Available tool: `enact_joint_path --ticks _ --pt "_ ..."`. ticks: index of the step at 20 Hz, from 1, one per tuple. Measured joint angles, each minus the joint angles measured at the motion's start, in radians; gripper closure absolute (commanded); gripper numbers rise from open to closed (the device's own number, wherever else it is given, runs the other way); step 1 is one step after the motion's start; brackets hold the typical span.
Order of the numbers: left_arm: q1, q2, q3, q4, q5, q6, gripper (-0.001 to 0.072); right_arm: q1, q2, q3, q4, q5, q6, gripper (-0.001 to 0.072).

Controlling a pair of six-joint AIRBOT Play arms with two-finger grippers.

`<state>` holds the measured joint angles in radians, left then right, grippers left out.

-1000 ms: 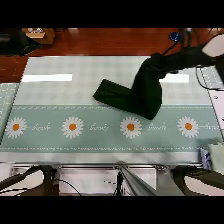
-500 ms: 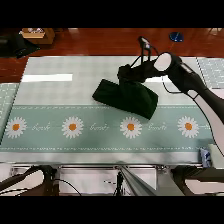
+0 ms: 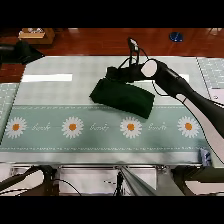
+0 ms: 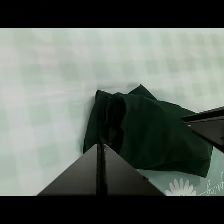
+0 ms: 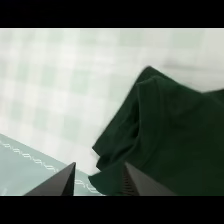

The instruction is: Fold the shirts.

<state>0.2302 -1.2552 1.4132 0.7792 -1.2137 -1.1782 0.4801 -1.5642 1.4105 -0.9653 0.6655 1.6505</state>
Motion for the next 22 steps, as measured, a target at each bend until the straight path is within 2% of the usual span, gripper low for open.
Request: enact_joint_path --ticks 2,4,6,7,8,10,12,15,18,22 --pt "-0.001 0.000 -0.010 0.000 0.002 0.000 0.0687 -0.035 0.043 0.000 -0.032 0.041 -0.017 0.0342" --pt "-0.002 0.000 -0.016 0.000 0.007 0.000 0.0686 -0.090 0.099 0.000 -0.124 0.143 -0.028 0.0342" --pt "-0.002 0.000 -0.018 0.000 0.009 0.000 0.0668 -0.161 0.148 0.001 -0.294 0.305 -0.031 0.0342" --pt "-0.002 0.000 -0.019 0.000 0.009 0.000 0.0627 -0.205 0.165 -0.004 -0.395 0.406 -0.031 0.0341" --pt "-0.002 0.000 -0.020 0.000 0.010 0.000 0.0603 -0.256 0.178 -0.017 -0.481 0.496 -0.029 0.0301" --pt "-0.002 0.000 -0.021 0.000 0.010 0.000 0.0603 -0.365 0.192 -0.076 -0.549 0.609 -0.022 0.0164" --pt "-0.002 0.000 -0.021 0.000 0.011 0.000 0.0604 -0.476 0.199 -0.178 -0.438 0.636 -0.026 0.0139" --pt "-0.002 0.000 -0.021 0.000 0.011 0.000 0.0604 -0.589 0.204 -0.356 -0.175 0.547 -0.084 0.0138" --pt "-0.002 0.000 -0.021 0.000 0.012 0.000 0.0604 -0.628 0.207 -0.489 0.039 0.432 -0.162 0.0142" --pt "-0.002 0.000 -0.021 0.000 0.012 -0.001 0.0604 -0.644 0.180 -0.577 0.219 0.340 -0.253 0.0143"
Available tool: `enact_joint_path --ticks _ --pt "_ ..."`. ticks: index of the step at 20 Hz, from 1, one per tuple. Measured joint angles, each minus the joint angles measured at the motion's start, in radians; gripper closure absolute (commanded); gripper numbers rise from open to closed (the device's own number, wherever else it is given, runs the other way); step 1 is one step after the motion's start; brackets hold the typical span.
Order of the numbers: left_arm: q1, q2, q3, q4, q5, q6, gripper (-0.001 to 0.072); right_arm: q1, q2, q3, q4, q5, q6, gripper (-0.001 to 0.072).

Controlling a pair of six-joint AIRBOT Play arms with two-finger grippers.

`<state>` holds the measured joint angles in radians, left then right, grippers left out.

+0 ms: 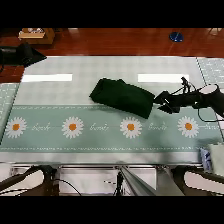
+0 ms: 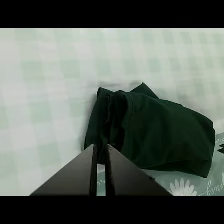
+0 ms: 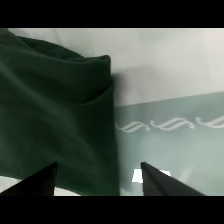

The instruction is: Fold the shirts.

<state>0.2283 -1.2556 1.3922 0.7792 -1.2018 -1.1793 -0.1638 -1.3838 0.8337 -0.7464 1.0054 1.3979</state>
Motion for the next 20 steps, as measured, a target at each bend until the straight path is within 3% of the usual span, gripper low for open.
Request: enact_joint_path --ticks 4,5,7,10,15,20 --pt "0.000 0.000 0.000 0.000 0.000 -0.001 0.0605 0.021 -0.061 -0.026 0.102 -0.055 -0.054 0.0166" --pt "0.000 0.000 0.000 0.000 0.000 -0.001 0.0604 0.040 -0.075 -0.027 0.132 -0.066 -0.066 0.0274" --pt "0.000 0.000 0.000 0.000 0.000 -0.001 0.0604 0.091 -0.102 -0.032 0.163 -0.117 -0.087 0.0679" --pt "0.000 0.000 0.000 0.000 0.000 -0.001 0.0604 0.138 -0.114 -0.010 0.208 -0.152 -0.119 0.0678" --pt "0.000 -0.001 0.000 0.000 0.000 -0.001 0.0604 0.093 0.010 0.151 0.224 -0.021 -0.169 0.0678" --pt "0.000 -0.007 0.000 0.000 0.005 0.000 0.0605 -0.080 0.210 0.381 0.069 0.119 0.002 0.0678"
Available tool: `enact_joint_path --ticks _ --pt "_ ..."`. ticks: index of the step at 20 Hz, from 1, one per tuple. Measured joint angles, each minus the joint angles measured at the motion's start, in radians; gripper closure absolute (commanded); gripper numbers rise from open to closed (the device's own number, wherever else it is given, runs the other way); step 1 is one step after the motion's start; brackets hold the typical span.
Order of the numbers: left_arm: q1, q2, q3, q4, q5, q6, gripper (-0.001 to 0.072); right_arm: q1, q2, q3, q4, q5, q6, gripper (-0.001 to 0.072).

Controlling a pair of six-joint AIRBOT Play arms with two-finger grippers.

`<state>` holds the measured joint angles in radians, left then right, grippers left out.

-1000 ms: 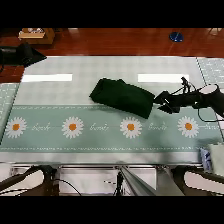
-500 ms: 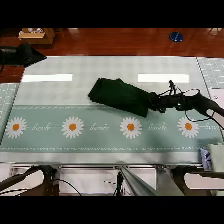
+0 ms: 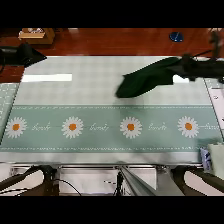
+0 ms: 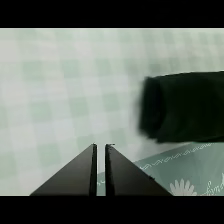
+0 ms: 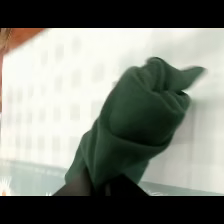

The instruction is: Fold the shirts.

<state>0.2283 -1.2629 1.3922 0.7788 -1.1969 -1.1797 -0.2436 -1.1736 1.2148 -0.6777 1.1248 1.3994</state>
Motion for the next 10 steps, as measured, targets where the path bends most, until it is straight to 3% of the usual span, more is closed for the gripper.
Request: enact_joint_path --ticks 5,10 --pt "0.000 -0.017 0.000 0.000 0.005 0.000 0.0605 -0.260 0.139 0.170 -0.149 0.274 0.158 0.0678" --pt "0.000 -0.023 0.000 0.000 0.008 0.000 0.0605 -0.494 0.216 0.246 -0.441 0.587 0.200 0.0678"
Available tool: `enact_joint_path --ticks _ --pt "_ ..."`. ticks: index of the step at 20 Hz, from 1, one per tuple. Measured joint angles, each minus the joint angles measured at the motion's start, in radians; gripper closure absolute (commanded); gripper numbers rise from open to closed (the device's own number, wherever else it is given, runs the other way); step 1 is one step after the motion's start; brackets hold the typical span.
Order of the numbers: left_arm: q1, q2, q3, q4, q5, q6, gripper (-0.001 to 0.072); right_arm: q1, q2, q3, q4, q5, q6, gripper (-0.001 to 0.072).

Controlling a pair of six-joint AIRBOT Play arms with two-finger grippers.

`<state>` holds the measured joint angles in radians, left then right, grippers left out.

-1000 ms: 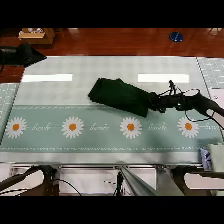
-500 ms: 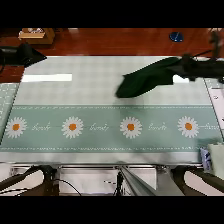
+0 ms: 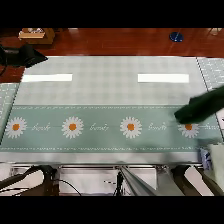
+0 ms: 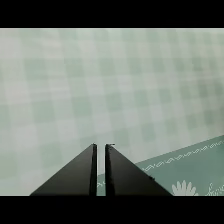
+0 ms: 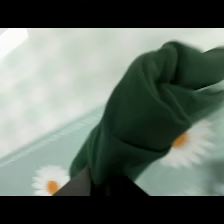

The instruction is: Fold the shirts.

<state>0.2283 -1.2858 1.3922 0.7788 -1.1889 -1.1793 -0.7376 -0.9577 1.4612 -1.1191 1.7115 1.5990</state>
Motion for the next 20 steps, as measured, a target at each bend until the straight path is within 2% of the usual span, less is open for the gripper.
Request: enact_joint_path --ticks 5,10,13,16,20 --pt "0.000 0.000 0.000 0.000 0.002 0.006 0.0605 -0.145 0.062 0.016 -0.357 0.110 -0.022 0.0679" --pt "0.000 0.000 0.000 0.000 0.032 0.017 0.0605 -0.195 0.089 -0.024 -0.549 0.116 -0.055 0.0679" --pt "0.001 0.000 0.000 0.000 0.093 0.018 0.0606 -0.204 0.124 -0.139 -0.679 0.119 -0.062 0.0679" --pt "0.014 0.000 0.000 -0.001 0.179 0.020 0.0606 -0.215 0.171 -0.307 -0.882 0.127 -0.063 0.0679" --pt "0.052 0.000 0.000 0.000 0.294 0.020 0.0606 -0.340 0.203 -0.506 -1.075 0.124 -0.080 0.0679"
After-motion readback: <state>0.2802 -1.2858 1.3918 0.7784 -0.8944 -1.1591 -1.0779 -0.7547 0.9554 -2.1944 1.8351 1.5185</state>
